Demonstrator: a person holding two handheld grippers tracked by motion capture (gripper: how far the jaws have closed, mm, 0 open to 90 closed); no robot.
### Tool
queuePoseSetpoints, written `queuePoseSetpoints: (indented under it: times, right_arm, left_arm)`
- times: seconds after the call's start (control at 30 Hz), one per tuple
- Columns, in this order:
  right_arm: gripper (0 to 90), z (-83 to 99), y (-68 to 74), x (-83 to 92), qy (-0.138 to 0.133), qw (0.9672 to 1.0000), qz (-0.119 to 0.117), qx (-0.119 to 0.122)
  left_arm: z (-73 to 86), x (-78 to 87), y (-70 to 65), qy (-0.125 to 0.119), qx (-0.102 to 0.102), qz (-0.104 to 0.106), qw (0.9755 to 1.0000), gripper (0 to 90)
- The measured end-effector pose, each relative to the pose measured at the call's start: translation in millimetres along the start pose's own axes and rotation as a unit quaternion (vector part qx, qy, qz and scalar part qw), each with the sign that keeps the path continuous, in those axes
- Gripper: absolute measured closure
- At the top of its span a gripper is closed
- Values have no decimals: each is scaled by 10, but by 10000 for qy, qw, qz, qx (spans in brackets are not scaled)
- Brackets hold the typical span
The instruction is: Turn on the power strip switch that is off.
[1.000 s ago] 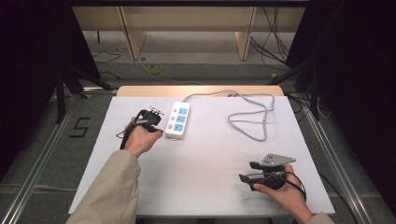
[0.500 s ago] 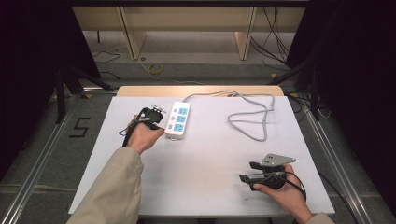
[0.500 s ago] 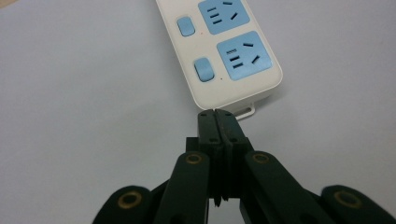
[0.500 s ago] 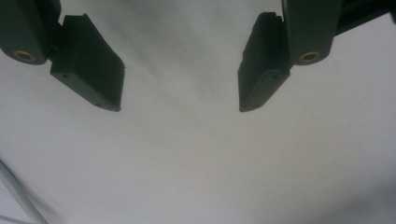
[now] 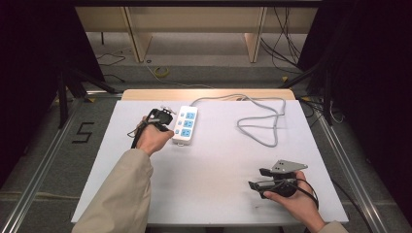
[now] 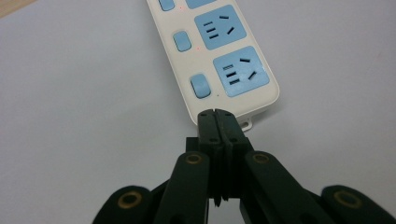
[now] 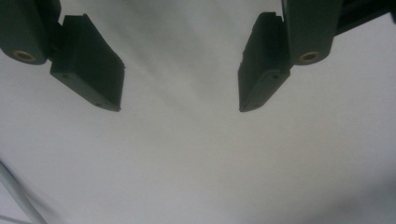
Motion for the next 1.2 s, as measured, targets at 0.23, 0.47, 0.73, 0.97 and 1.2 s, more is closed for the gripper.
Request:
queuePoseSetpoints:
  times: [0.23,0.47,0.73,0.97,1.2]
  right_arm:
    - [325,0,1,-2,1,10000,-3,0]
    - [325,0,1,0,-4,10000,-3,8]
    - [325,-2,0,-2,-13,10000,-7,28]
    - [325,-1,0,-1,-2,10000,-8,16]
    - [325,-1,-2,-3,-9,10000,-2,31]
  left_arm:
    - [-48,-24,-2,26,-36,-38,10000,896]
    - [-106,-57,-1,104,-79,-78,9999,895]
    - [-129,-96,-2,181,-83,-99,9998,896]
    - [-164,-103,19,210,-90,-126,9997,895]
    - [-187,-111,28,215,-81,-150,9996,895]
Point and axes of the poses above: each handheld gripper's, and its own axes: x roughly backward along the jaws, z roughly out of its underside, y roughly to its left, the point moved 6 cm from there along -x, roughly forward along the jaws, and after that the axes turned 6 degrees about z, right-handed, at the moved point
